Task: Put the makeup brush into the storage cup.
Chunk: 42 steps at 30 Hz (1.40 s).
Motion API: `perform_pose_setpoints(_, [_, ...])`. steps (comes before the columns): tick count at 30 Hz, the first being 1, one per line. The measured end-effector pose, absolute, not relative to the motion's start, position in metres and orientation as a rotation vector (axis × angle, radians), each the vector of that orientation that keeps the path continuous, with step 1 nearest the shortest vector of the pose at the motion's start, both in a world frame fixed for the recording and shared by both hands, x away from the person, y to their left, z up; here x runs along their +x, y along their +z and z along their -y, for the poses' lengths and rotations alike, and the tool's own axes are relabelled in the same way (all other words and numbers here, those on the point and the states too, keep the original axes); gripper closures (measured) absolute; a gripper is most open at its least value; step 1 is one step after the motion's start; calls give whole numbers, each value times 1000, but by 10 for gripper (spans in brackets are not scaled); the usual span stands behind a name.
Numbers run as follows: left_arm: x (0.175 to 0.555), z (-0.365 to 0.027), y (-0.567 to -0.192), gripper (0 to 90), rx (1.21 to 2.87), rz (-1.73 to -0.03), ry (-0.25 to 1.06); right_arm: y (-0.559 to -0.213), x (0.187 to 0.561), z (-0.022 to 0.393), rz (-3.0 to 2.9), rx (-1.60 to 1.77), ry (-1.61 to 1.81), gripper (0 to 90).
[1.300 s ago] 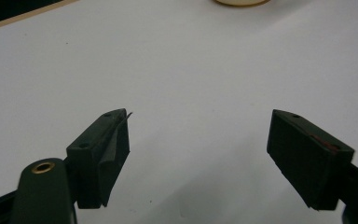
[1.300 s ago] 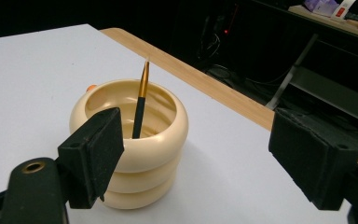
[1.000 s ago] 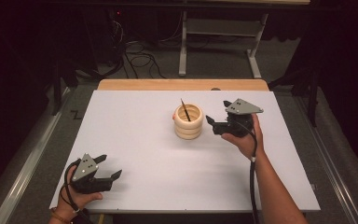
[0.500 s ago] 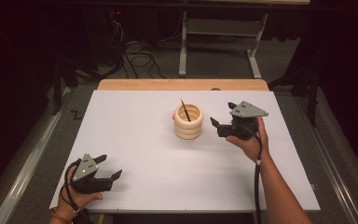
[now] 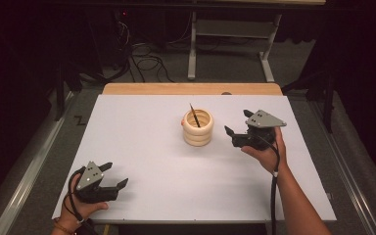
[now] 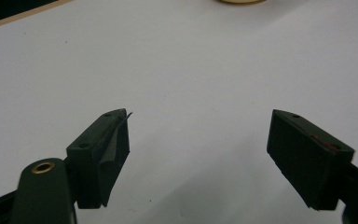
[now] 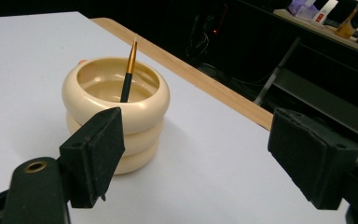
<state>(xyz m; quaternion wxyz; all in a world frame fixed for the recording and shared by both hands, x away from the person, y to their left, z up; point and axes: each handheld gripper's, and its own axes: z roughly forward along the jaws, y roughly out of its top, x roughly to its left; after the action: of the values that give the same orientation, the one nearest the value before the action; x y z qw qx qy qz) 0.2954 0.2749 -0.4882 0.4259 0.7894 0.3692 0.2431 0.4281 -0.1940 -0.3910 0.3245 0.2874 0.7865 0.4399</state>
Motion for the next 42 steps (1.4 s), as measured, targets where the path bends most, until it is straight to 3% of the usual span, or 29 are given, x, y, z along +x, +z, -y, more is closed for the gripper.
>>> perform_pose_setpoints(42, [295, -273, -488, 217, 1984, -920, 621, -399, 395, 232, -2057, 715, 1092, 196])
